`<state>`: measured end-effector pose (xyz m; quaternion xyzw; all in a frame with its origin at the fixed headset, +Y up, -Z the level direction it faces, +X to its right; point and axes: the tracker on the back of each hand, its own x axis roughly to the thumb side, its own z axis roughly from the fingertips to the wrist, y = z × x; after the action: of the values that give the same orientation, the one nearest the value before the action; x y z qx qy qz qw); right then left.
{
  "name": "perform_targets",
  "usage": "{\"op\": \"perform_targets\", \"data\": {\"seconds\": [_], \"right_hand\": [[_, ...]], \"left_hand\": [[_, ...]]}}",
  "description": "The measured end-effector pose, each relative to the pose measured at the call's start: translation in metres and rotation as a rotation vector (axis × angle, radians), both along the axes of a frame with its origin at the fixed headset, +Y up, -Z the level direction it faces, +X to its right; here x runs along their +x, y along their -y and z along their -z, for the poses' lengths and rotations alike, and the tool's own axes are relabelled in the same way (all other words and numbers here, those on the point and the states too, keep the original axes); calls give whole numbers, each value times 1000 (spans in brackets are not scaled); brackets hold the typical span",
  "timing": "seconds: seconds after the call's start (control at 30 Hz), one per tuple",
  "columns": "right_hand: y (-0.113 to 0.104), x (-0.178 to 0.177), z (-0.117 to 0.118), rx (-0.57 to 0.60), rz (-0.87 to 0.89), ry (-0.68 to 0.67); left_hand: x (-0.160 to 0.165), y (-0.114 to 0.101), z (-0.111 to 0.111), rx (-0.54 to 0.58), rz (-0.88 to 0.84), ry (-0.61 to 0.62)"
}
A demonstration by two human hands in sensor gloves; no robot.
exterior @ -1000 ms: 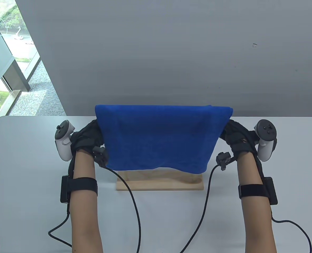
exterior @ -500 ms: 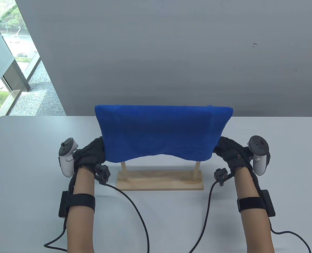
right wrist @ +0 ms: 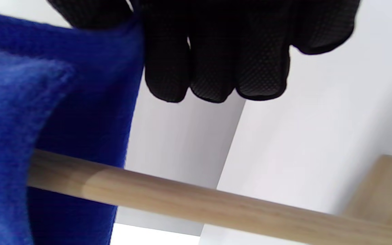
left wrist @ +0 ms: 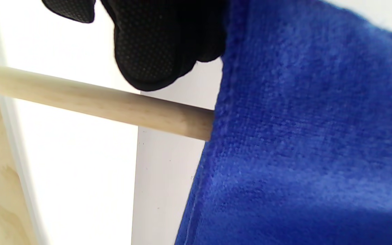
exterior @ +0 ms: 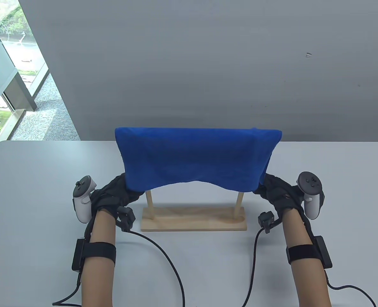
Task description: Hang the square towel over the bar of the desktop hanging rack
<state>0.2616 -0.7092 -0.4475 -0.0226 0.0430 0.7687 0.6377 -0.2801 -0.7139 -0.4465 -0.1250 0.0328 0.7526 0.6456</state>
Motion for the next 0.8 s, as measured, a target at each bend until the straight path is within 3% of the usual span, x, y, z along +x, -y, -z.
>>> {"op": "perform_targets", "data": {"seconds": [0.17,0.37,0.6,0.8], "right_hand": [[15,13,-17,-63,-71,21],[13,17,-51,-76,-172,-35],[-10,-9,-108,29,-453,-130],[-24,-50,-167,256,-800,-202]], "left_hand": [[-17,16,-24,-119,118,-86],[-25,25,-61,-145,261,-85],[5,11,-109,-24,330,-8],[65,-14,-155,157,526,161]]}}
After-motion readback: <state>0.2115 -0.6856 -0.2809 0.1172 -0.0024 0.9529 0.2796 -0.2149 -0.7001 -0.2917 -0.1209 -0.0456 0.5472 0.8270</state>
